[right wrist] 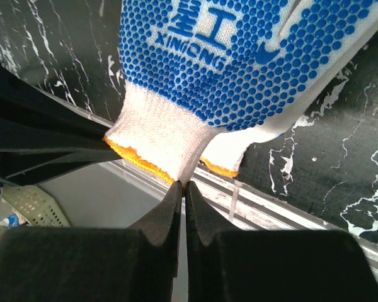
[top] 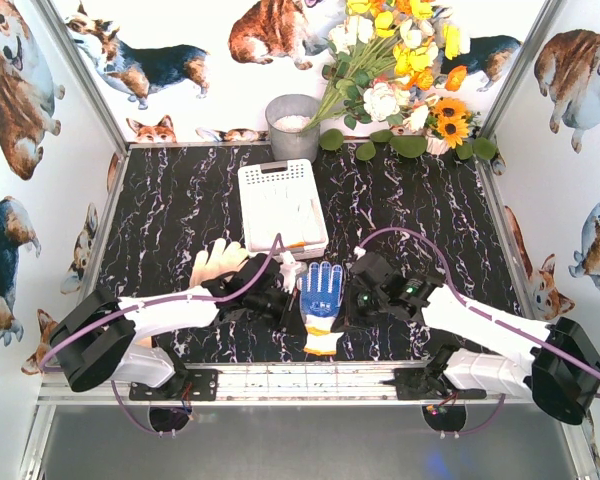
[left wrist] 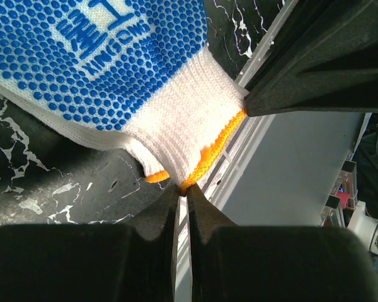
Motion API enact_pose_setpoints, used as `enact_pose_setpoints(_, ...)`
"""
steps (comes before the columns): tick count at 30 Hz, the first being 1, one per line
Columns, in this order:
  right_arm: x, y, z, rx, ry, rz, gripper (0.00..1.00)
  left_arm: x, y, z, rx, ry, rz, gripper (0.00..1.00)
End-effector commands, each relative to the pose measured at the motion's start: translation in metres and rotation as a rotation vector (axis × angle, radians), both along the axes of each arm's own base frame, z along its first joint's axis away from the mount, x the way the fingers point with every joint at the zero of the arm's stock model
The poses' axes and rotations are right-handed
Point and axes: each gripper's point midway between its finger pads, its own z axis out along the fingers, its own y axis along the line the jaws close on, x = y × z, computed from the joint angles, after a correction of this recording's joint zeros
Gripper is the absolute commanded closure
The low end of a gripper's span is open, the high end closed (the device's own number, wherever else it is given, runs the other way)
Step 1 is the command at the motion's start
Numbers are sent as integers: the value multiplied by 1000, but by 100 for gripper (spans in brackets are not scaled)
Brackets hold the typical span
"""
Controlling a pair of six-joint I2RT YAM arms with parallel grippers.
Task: Put the gloves into the storage basket
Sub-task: Pair the glove with the glove.
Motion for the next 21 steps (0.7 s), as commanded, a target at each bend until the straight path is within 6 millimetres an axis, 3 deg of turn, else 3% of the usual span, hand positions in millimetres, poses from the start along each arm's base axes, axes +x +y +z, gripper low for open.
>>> enact_pose_setpoints(1, -7, 4, 3, 9, 17, 30, 100, -3, -1, 0, -2, 2, 10, 100)
enact_pose_setpoints(10, -21, 6, -7, -17, 51, 62, 100, -23, 0, -14, 20, 48, -10, 100)
enact_pose_setpoints(21, -31, 1, -24, -83, 84, 77, 100, -26, 0, -18, 26, 53, -1, 100)
